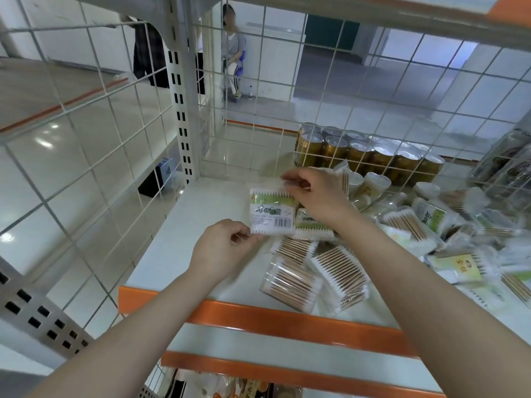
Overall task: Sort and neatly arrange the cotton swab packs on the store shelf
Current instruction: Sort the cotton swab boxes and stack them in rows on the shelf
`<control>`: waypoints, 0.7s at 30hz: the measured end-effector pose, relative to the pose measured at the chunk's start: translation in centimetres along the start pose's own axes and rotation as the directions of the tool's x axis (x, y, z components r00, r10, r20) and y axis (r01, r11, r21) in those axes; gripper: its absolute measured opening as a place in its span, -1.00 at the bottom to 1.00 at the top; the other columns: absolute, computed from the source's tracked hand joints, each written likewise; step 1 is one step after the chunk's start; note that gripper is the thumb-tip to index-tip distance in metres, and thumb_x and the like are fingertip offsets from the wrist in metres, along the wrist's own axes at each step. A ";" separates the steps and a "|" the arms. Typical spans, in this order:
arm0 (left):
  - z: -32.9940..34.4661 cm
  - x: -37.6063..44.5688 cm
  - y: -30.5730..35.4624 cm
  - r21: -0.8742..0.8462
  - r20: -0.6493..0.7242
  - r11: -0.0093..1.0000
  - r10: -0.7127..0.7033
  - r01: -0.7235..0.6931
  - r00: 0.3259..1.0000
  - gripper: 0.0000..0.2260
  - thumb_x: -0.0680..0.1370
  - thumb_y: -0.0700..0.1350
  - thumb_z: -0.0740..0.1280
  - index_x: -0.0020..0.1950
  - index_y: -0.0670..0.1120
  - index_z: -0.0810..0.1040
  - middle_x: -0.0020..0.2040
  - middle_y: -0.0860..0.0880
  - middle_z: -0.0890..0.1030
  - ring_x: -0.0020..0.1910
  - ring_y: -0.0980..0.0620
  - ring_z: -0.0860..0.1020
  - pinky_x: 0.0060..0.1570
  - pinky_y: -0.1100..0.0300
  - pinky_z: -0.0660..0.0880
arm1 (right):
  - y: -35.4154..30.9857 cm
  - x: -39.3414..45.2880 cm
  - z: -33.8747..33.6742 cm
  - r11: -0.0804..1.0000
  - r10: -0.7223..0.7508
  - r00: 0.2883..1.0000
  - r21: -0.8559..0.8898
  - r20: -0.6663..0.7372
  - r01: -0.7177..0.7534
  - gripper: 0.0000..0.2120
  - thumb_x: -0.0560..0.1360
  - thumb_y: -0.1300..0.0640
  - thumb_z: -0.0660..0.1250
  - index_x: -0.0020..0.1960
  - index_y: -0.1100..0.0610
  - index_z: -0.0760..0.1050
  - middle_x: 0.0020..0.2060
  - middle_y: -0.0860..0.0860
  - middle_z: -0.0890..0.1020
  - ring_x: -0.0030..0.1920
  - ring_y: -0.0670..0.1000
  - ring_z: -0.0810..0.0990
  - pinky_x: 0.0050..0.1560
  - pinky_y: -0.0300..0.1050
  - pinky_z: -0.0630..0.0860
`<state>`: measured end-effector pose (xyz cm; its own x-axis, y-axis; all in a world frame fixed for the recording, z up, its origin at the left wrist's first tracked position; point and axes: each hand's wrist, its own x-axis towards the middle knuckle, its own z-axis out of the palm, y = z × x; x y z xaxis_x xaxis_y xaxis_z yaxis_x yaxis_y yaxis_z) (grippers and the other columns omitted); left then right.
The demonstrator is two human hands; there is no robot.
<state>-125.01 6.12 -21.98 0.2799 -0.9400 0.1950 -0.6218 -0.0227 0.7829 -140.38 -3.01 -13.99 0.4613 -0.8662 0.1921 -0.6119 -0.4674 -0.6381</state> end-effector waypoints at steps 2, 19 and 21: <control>0.2 -0.1 0.0 -0.009 -0.011 1.000 -0.026 0.026 1.000 -0.84 0.42 0.02 0.43 -0.30 0.00 0.54 -0.31 0.07 0.53 -0.26 0.05 0.51 -0.21 0.19 0.42 | 0.0 0.0 0.2 1.000 -0.008 1.000 0.024 0.011 0.007 -0.74 0.57 0.22 0.22 0.24 0.12 0.48 0.14 -0.04 0.57 0.02 -0.19 0.45 -0.10 -0.48 0.38; 0.0 1.2 -0.1 -0.225 0.017 0.966 -0.127 0.128 0.992 -0.76 0.41 -0.36 0.32 0.00 -0.12 0.55 -0.33 0.05 0.47 -0.47 0.23 0.41 -0.38 0.47 0.30 | 0.1 0.9 1.7 0.998 -0.033 0.999 0.046 -0.011 0.034 -0.75 0.55 0.25 0.24 0.21 0.14 0.50 0.10 -0.01 0.59 0.00 -0.18 0.47 0.02 -0.41 0.33; 0.0 1.5 0.0 -0.278 0.033 0.948 -0.153 0.156 0.988 -0.73 0.42 -0.39 0.28 0.07 -0.17 0.54 -0.31 0.05 0.48 -0.49 0.27 0.41 -0.40 0.48 0.30 | 0.1 1.1 2.1 0.998 -0.041 0.999 0.039 -0.005 0.041 -0.76 0.55 0.25 0.24 0.20 0.14 0.51 0.09 -0.02 0.59 0.00 -0.17 0.47 -0.03 -0.46 0.34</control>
<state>-124.58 4.72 -21.68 0.3471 -0.9363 0.0532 -0.3427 -0.0738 0.9365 -138.56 -3.63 -15.41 0.4831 -0.8471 0.2215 -0.5670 -0.4954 -0.6581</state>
